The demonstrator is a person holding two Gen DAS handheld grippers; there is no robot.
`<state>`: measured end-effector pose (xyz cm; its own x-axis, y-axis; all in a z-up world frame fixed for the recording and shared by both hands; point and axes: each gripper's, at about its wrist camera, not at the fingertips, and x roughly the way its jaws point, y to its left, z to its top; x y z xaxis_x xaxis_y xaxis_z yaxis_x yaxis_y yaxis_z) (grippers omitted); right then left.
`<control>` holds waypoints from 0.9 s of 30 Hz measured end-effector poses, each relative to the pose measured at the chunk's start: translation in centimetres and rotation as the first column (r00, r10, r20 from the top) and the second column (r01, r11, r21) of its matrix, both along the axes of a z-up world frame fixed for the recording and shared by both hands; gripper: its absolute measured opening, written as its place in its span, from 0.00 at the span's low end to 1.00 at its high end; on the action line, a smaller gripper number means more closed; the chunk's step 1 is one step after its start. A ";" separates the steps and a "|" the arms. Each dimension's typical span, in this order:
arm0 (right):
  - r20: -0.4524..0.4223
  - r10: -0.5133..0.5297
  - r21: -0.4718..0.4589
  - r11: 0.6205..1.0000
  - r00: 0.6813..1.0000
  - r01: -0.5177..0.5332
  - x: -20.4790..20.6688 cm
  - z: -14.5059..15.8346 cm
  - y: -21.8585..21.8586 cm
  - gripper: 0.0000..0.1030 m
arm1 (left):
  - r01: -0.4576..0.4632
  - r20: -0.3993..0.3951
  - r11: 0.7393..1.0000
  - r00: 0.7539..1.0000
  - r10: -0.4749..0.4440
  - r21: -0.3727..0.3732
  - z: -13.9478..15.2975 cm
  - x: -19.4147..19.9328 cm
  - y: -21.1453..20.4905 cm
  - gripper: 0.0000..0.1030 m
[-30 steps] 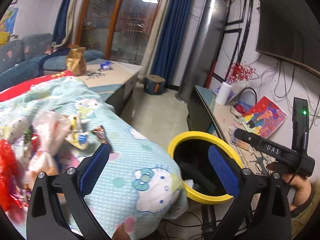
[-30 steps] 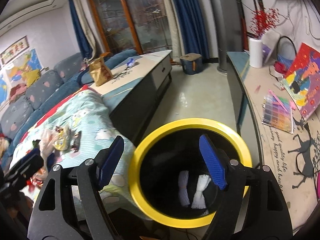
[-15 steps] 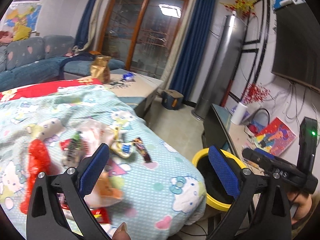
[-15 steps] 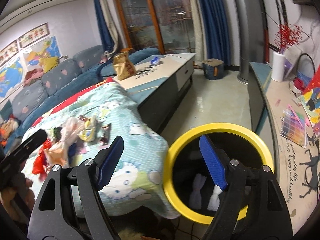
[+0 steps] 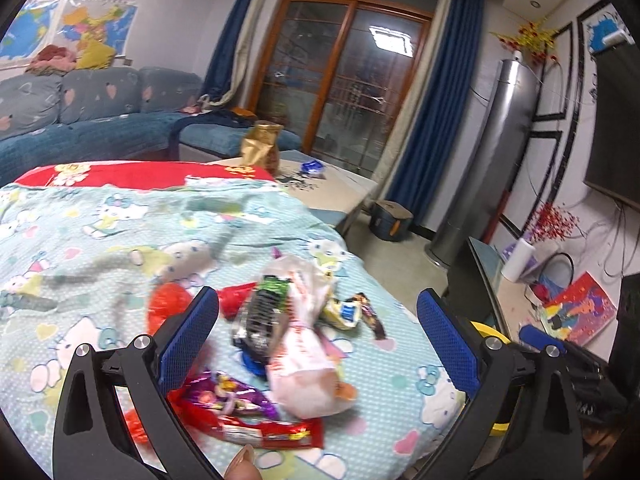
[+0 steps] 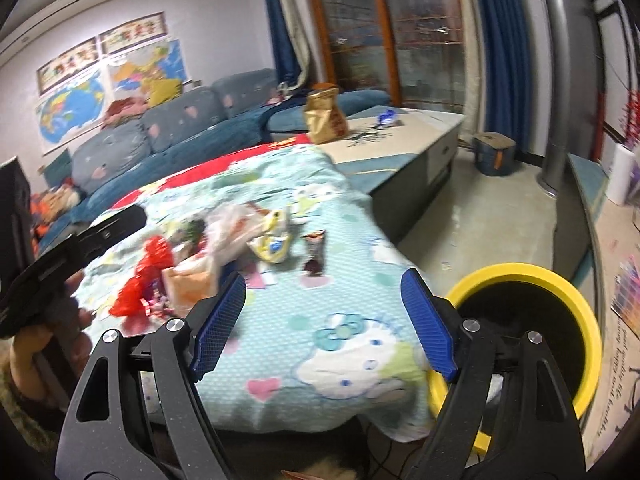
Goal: Collect trash
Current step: 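Grasp the red plastic bag with the left tool while the right tool grasps the white printed bag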
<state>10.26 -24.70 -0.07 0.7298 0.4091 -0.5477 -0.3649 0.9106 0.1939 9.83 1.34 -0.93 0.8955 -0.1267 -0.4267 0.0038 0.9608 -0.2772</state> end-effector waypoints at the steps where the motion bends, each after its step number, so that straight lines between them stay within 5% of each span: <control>1: -0.001 0.013 -0.001 1.000 1.000 -0.013 -0.1 -0.1 0.4 0.70 | -0.008 0.001 1.000 1.000 0.008 -0.002 0.0 0.0 0.4 0.94; 12: -0.010 0.129 -0.038 0.991 0.992 -0.129 -0.9 -0.5 5.7 0.79 | -0.117 -0.017 0.993 0.993 0.116 -0.025 -0.1 -0.4 5.0 0.94; 20: -0.070 0.190 -0.046 0.980 0.979 -0.193 0.3 -2.0 9.3 0.80 | -0.172 -0.118 0.983 0.979 0.164 -0.057 -2.4 -0.1 9.1 0.94; 27: -0.132 0.237 -0.050 0.968 0.963 -0.245 1.5 -4.1 12.3 0.80 | -0.141 -0.226 0.979 0.968 0.106 -0.145 -5.4 0.7 11.1 0.94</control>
<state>11.76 -12.40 -4.12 0.5388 0.5250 -0.6589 -0.5516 0.8110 0.1951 10.51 12.46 -6.29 0.7970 -0.1026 -0.5952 -0.1892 0.8934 -0.4074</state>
